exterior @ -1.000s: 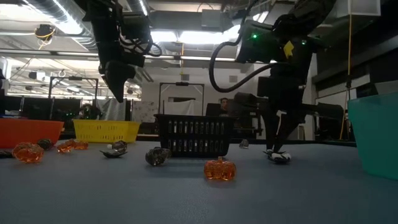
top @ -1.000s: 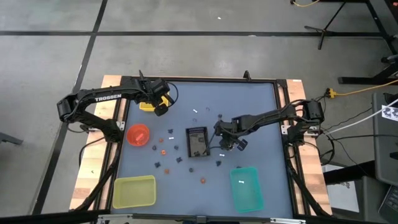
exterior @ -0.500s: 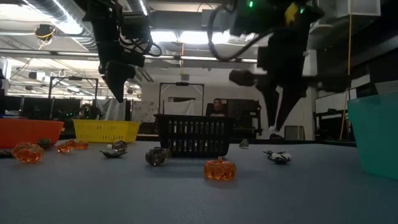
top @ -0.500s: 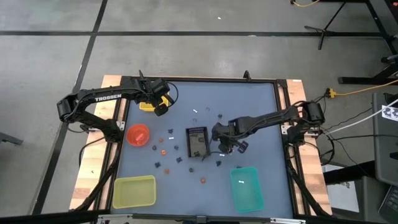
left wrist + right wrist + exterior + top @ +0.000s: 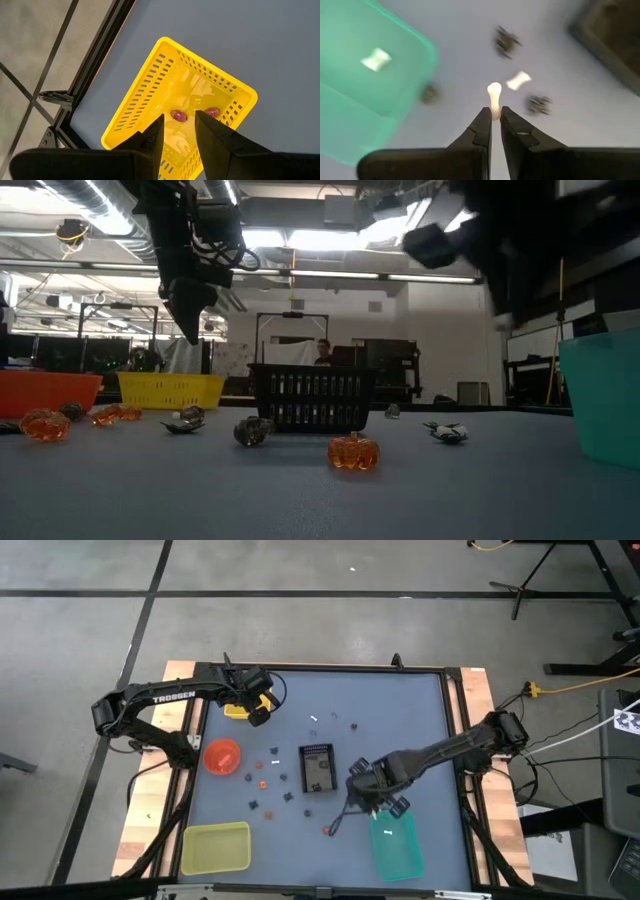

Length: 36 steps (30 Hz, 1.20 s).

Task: Sort Halloween decoration
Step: Put the white bone toy into the green bin, then put the black spider toy into the black bin

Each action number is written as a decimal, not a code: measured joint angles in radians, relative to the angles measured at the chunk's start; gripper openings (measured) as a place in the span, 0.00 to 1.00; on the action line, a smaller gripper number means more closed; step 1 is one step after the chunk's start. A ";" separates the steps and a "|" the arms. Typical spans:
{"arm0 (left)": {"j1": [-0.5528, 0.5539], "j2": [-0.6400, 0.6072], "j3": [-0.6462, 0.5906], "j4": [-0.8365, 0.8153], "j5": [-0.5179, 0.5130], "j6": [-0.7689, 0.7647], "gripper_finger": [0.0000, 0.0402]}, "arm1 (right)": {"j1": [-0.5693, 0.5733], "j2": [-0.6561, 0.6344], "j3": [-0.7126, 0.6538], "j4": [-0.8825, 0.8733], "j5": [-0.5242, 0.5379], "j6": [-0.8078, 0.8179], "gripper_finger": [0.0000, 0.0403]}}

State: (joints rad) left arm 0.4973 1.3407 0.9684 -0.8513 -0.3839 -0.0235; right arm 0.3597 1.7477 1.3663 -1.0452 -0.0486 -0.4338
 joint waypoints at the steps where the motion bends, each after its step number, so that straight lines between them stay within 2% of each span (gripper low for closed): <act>1: 0.000 0.000 0.000 0.000 0.000 0.000 0.23 | 0.019 0.000 0.000 -0.001 -0.024 0.032 0.07; 5: 0.000 0.000 0.000 0.000 0.000 0.000 0.23 | 0.098 0.000 0.001 -0.004 -0.096 0.148 0.07; 13: 0.000 0.000 0.000 0.000 0.000 0.000 0.23 | 0.215 0.000 0.001 -0.001 -0.103 0.394 0.07; 21: 0.000 0.000 0.000 0.000 0.000 0.000 0.23 | 0.245 0.000 0.001 0.001 -0.097 0.582 0.07; 27: 0.000 0.000 0.000 0.000 0.000 0.000 0.23 | 0.242 0.000 0.001 0.001 -0.094 0.647 0.07; 31: 0.000 0.000 0.000 0.000 0.000 0.000 0.23 | 0.242 0.000 0.001 0.001 -0.094 0.647 0.12; 36: 0.000 0.000 -0.001 0.000 0.000 0.000 0.23 | 0.242 0.000 0.001 0.000 -0.092 0.646 0.24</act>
State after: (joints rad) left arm 0.4969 1.3407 0.9676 -0.8513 -0.3840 -0.0235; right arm 0.6022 1.7477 1.3670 -1.0447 -0.1408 0.2127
